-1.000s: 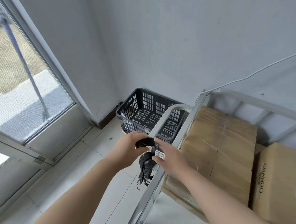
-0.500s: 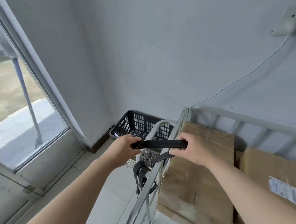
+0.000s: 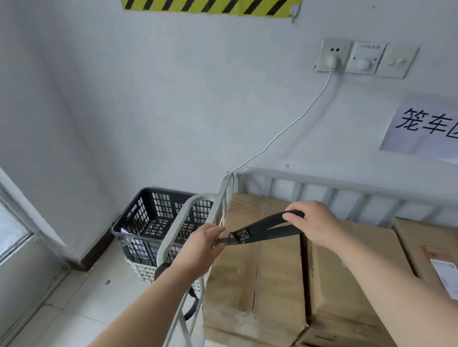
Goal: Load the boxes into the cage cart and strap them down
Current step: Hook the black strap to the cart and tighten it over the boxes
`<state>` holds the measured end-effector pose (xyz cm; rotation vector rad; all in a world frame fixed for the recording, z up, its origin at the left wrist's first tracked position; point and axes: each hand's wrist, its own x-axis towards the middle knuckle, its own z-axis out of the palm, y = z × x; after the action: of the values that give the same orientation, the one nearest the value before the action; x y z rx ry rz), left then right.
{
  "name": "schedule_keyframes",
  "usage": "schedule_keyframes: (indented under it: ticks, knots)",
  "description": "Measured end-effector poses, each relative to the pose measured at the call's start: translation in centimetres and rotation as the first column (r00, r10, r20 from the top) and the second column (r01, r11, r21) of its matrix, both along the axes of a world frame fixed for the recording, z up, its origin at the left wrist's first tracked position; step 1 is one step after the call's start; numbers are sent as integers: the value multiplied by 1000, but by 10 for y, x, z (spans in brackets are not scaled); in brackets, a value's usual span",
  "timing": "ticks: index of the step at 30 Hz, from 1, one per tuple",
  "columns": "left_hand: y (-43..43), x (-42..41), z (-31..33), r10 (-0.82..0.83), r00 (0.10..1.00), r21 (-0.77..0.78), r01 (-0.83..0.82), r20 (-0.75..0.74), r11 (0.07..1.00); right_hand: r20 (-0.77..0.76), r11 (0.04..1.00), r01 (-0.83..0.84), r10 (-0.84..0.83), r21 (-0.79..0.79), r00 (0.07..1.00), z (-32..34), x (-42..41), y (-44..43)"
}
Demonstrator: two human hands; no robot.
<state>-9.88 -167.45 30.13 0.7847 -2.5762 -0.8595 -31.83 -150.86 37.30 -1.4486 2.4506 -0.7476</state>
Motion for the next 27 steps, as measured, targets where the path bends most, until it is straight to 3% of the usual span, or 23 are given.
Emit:
schedule_keyframes:
  ticks: [3,10,17,23,27]
  knots:
    - [7,-13,-15,-13,998,-18,14,66,1000,-6,999,28,-28,37,1000,-1,-20,26]
    - [42,-68,-53,32,875,-197,74,483,978,-22,992,34,-31,122,999,5,-82,95]
    - [75,-114,-98,224,767,-332,-16,601,943,9,986,88,-90,143,996,18,-156,190]
    - [108,-150,-114,175,734,-341,81,656,937,62,976,163,-173,146,983,7,-201,262]
    - [142,-168,-117,109,692,-253,109,713,961,29,955,220,-230,199,973,-4,-228,300]
